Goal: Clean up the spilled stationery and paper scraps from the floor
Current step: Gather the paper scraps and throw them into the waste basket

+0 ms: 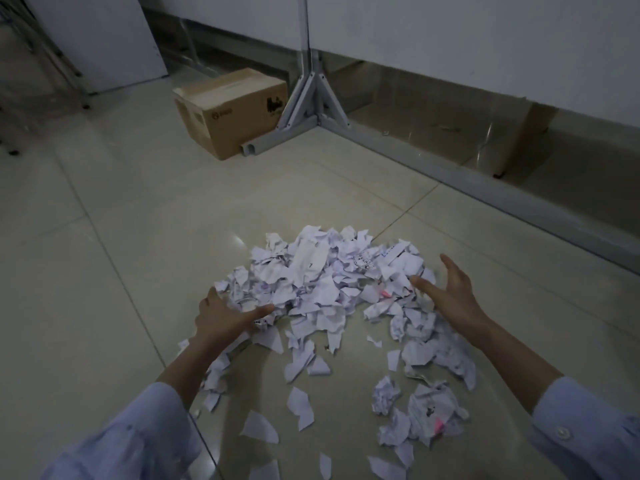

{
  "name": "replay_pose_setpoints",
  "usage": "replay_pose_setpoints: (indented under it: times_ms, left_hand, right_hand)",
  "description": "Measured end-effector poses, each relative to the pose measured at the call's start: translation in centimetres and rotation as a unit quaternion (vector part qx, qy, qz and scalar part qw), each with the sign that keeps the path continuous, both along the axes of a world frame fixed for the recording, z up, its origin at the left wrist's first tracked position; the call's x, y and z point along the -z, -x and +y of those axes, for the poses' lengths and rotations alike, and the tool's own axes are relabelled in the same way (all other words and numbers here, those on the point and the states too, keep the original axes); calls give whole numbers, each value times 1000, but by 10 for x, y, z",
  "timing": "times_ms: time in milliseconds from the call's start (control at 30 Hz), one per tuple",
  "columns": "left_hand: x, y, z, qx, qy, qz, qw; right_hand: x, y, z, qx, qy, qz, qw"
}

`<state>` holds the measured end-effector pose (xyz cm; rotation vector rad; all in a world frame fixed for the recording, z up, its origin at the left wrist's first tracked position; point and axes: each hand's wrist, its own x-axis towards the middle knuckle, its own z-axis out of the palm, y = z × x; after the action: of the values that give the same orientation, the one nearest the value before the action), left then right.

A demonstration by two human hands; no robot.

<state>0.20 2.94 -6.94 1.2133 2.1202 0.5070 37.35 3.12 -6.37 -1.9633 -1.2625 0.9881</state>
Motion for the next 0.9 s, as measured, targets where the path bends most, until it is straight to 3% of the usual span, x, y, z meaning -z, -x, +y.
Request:
replay_pose_setpoints:
  times_ms: [200,367,500,767,900]
  left_hand:
    - [4,-9,26,84,14,8,996]
    - [10,-33,40,145,66,6,987]
    - [14,-56,44,187,79,14,979]
    - [24,-90,37,281,29,59,958]
    - [30,-98,32,293,-16,18,956]
  right_hand:
    - [22,7,33,-32,7,5,999]
    - [31,30,46,-100,-41,90,990]
    - [34,51,43,-146,-21,68,987]
    - [48,84,31,-196,-25,51,979]
    - [51,98,20,-197,-41,68,977]
